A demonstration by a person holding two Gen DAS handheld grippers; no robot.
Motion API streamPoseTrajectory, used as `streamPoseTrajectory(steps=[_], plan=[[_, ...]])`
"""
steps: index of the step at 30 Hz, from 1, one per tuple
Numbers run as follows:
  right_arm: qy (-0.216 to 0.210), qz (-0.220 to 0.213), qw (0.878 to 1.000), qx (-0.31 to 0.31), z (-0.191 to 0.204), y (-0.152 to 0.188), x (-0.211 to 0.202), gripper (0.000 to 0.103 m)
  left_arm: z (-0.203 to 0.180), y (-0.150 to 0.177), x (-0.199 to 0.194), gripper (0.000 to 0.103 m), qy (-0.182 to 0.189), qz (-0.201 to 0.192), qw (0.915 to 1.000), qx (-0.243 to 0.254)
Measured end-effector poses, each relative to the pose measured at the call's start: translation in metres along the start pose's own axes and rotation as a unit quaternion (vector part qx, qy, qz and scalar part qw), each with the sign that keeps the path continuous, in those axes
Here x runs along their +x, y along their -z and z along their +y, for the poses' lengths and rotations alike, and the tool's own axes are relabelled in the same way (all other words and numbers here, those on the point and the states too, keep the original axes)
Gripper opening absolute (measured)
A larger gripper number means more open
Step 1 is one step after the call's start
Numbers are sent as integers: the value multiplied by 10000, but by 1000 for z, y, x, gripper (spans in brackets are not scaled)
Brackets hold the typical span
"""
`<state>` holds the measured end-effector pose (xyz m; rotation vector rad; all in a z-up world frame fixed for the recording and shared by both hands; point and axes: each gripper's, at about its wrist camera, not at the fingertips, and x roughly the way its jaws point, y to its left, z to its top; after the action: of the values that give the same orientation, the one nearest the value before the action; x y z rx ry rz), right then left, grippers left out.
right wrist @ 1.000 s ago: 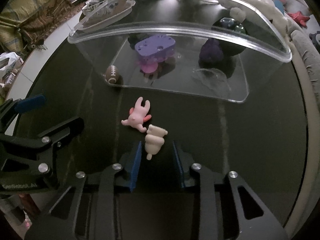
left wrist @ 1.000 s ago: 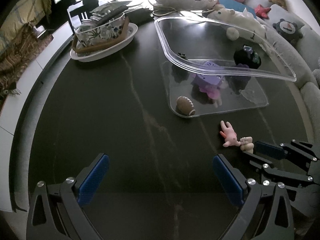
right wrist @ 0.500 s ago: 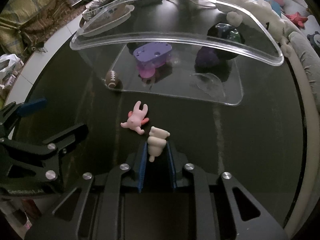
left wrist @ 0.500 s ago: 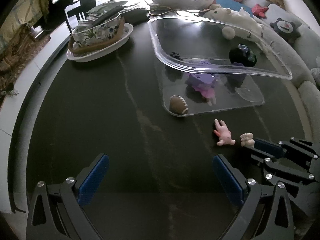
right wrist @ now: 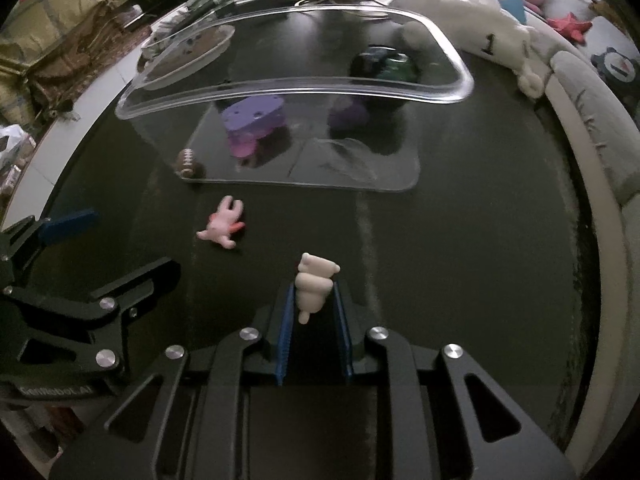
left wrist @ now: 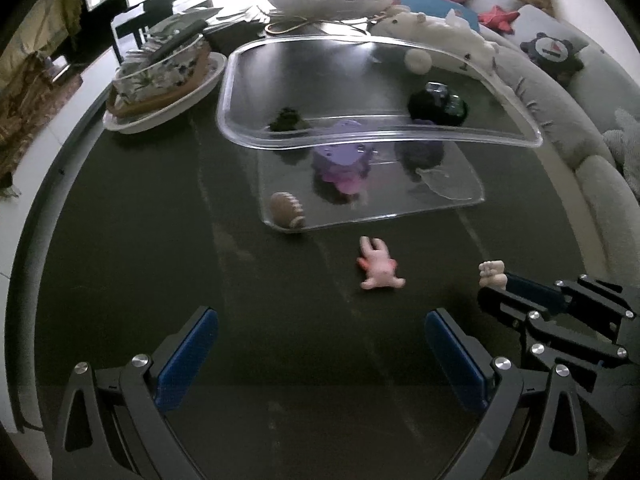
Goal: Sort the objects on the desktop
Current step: 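Lower left tool onto pink bunny and close on it while right tool holds cream figure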
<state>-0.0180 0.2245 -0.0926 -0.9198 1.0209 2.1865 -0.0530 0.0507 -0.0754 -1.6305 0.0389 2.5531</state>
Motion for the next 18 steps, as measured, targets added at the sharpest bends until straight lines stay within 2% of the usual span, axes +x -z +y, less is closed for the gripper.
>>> streamPoseTrajectory(steps=[16, 18], plan=[[-60, 8, 9997, 249, -32, 4, 15, 18, -31, -3, 12, 100, -272, -213, 9994, 82], [-76, 1, 9996, 265, -35, 4, 15, 18, -32, -3, 14, 92, -265, -191, 9994, 89]])
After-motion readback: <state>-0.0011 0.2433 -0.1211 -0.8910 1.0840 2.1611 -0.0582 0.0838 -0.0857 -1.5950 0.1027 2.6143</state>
